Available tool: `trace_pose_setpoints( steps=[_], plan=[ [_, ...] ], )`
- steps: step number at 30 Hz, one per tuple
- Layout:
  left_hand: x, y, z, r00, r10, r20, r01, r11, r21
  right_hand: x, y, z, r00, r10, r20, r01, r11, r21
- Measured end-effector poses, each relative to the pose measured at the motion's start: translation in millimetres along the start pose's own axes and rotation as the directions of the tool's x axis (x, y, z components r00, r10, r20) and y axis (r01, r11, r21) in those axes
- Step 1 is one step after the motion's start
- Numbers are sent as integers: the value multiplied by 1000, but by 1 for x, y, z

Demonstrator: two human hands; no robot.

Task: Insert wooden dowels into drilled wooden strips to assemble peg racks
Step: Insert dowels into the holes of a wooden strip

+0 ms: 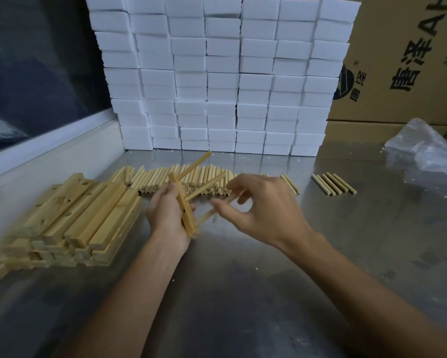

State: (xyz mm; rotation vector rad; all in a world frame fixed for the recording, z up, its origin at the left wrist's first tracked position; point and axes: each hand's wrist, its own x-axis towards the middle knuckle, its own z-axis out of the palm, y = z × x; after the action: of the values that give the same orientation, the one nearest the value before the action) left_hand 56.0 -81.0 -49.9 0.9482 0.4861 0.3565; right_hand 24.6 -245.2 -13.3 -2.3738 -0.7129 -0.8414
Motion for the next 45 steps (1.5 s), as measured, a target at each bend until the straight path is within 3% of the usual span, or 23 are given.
trace_pose_setpoints(
  steps=[2, 4, 6, 8, 10, 21, 27, 36, 41, 45],
  plan=[
    [4, 0, -2, 1000, -25, -11, 25, 1000, -7, -4, 1, 3, 984, 160, -83, -154, 985, 73],
    [7, 1, -4, 999, -42, -31, 40, 998, -43, -8, 1, 8, 934, 353, -53, -344, 931, 125],
    [8, 0, -4, 998, -39, -42, 35, 996, -80, -10, 1, 13, 871, 468, 148, -490, 848, 201],
    [7, 0, -2, 999, -32, -40, 27, 993, -115, -13, -4, 17, 788, 449, 421, -596, 727, 341],
    [6, 0, 0, 999, -16, -43, 10, 990, -144, -15, -9, 23, 723, 407, 559, -654, 663, 364],
    [1, -2, 1, 996, 27, 85, -9, 979, -203, -12, 7, 24, 700, 539, 469, -710, 455, 537],
    [-4, -5, 5, 981, 79, 175, -53, 988, -146, -10, 32, 22, 720, 614, 324, -668, 487, 563],
    [-5, -13, 0, 973, 79, 215, -93, 994, 55, -9, 68, 10, 809, 569, 146, -572, 708, 415],
    [-8, -17, 6, 964, 79, 255, -107, 990, 96, -6, 84, 0, 878, 457, 144, -479, 822, 309],
    [-5, -23, 23, 955, 69, 288, -108, 986, 124, 1, 105, -11, 891, 415, 184, -450, 862, 232]
  ],
)
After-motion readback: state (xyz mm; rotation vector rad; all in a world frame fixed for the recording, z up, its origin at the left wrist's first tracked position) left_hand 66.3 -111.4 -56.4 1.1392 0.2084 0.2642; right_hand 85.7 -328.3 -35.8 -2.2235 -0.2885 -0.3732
